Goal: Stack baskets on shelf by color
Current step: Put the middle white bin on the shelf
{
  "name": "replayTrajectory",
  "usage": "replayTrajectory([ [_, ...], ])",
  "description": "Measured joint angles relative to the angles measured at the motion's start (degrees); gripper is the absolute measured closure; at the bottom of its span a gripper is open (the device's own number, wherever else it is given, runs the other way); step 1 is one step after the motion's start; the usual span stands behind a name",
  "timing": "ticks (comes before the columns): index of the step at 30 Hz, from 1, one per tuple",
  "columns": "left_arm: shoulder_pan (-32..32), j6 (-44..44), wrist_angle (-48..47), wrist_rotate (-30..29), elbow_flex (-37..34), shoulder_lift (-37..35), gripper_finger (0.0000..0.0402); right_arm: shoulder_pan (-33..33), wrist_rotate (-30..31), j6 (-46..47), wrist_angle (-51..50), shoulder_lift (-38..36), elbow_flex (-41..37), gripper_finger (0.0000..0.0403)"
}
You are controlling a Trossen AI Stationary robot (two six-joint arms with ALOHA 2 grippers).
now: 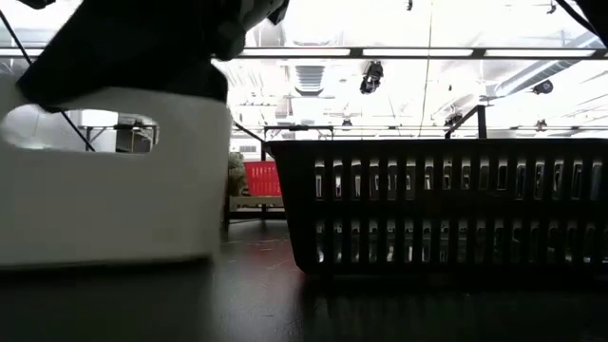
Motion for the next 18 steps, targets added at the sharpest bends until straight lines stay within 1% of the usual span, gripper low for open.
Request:
replayTrajectory([
  [5,0.0,0.0,0.0,0.0,0.0,0.0,0.0402,0.0,0.6,-2.6,-4.6,-2.8,0.5,0.0392],
  [10,0.0,0.0,0.0,0.0,0.0,0.0,0.0402,0.0,4.0,-7.6,-10.7,-7.1,0.6,0.0393],
  [15,0.0,0.0,0.0,0.0,0.0,0.0,0.0402,0.0,4.7,-9.2,-17.7,-12.3,0.6,0.0393],
  [18,0.0,0.0,0.0,0.0,0.0,0.0,0.0402,0.0,4.8,-9.1,-19.2,-15.6,0.4,0.0394],
])
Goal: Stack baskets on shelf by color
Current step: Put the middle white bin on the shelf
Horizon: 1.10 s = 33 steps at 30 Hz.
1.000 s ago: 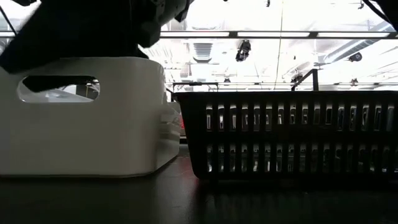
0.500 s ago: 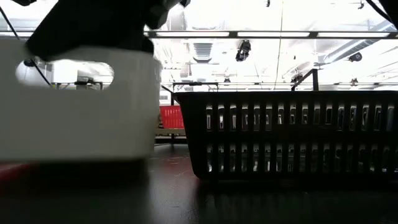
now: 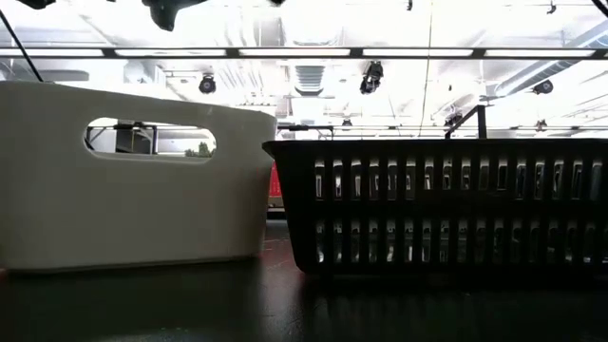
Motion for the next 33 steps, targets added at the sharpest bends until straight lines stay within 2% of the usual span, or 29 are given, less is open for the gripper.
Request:
replayTrajectory([
  [4,0.0,0.0,0.0,0.0,0.0,0.0,0.0402,0.0,-0.1,0.9,0.3,-2.0,-0.8,0.0391],
  [7,0.0,0.0,0.1,0.0,0.0,0.0,0.0402,0.4,-0.1,0.5,0.5,-1.5,-2.2,0.0371],
  [17,0.0,0.0,0.3,0.0,0.0,0.0,0.0402,0.4,-0.1,3.6,8.9,6.4,-5.2,0.0207],
  [21,0.0,0.0,0.2,0.0,0.0,0.0,0.0402,0.1,-0.5,3.5,10.9,9.7,-5.0,0.0166],
  [24,0.0,0.0,0.2,0.0,0.0,0.0,0.0402,-0.7,-5.7,4.8,11.8,11.3,-4.9,0.0156],
  [26,0.0,0.0,0.1,0.0,0.0,0.0,0.0402,-1.1,-6.3,5.4,12.8,11.8,-4.8,0.0158],
  [33,0.0,0.0,0.1,0.0,0.0,0.0,0.0402,-1.9,-9.5,5.4,14.1,14.1,-4.8,0.0205],
])
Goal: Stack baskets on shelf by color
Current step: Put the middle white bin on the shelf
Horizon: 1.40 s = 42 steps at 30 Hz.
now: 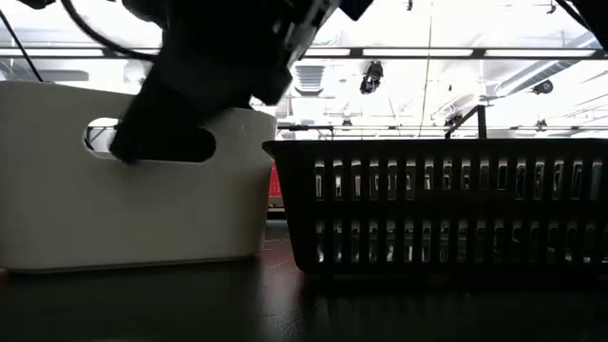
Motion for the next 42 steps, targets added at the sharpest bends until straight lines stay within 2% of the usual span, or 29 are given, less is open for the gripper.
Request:
replayTrajectory([
  [4,0.0,0.0,0.0,0.0,0.0,0.0,0.0402,-0.1,0.2,-0.6,0.6,-0.2,0.1,0.026],
  [10,0.0,0.0,0.1,0.0,0.0,0.0,0.0402,-0.2,0.4,-0.7,0.2,-0.5,0.1,0.0365],
  [12,0.0,0.0,0.1,0.0,0.0,0.0,0.0402,-0.2,0.5,-1.2,0.2,-0.8,0.1,0.0386],
  [22,0.0,0.0,0.1,0.0,0.0,0.0,0.0402,0.0,1.1,-4.4,-0.6,-4.4,0.1,0.0394],
  [34,-0.1,0.0,-0.1,0.0,0.0,0.0,0.0402,1.7,11.9,-10.5,-14.0,-17.5,0.1,0.0394],
  [42,-0.1,0.0,0.2,0.0,0.0,0.0,0.0402,2.9,23.3,-13.2,-21.7,-24.9,0.1,0.0394],
])
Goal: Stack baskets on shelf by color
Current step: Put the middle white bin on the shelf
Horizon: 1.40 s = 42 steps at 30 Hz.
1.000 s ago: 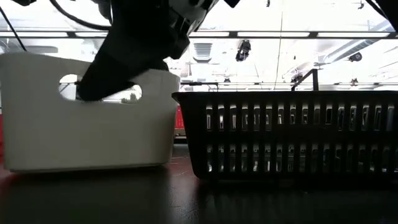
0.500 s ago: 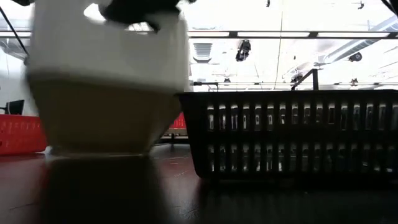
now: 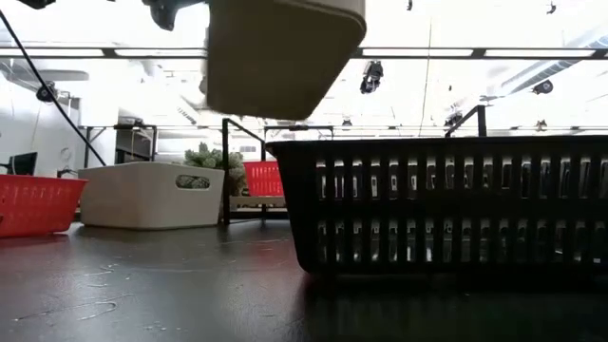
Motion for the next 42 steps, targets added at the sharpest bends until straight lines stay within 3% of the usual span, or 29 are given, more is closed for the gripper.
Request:
replayTrajectory([
  [6,0.1,0.0,0.1,0.0,0.0,0.0,0.0402,-0.4,9.6,-1.1,-6.9,-3.8,-0.1,0.0394],
  [10,0.1,0.0,0.2,0.0,0.0,0.0,0.0402,-2.0,11.5,-2.0,-7.7,-6.2,-2.2,0.0394],
  [18,0.1,0.0,0.3,0.0,0.0,0.0,0.0402,-8.4,11.6,-1.4,-5.5,-14.0,-13.3,0.0394],
  [26,0.1,0.0,0.4,0.0,0.0,0.0,0.0402,-17.2,11.1,-4.8,6.0,-24.7,-31.3,0.0394],
  [30,0.1,0.0,0.6,0.0,0.0,0.0,0.0402,-22.7,7.5,-6.2,11.5,-28.7,-39.1,0.0394],
  [42,0.1,0.3,0.8,0.0,0.0,0.0,0.0402,-34.0,2.7,-6.3,18.4,-32.1,-53.2,0.0394],
])
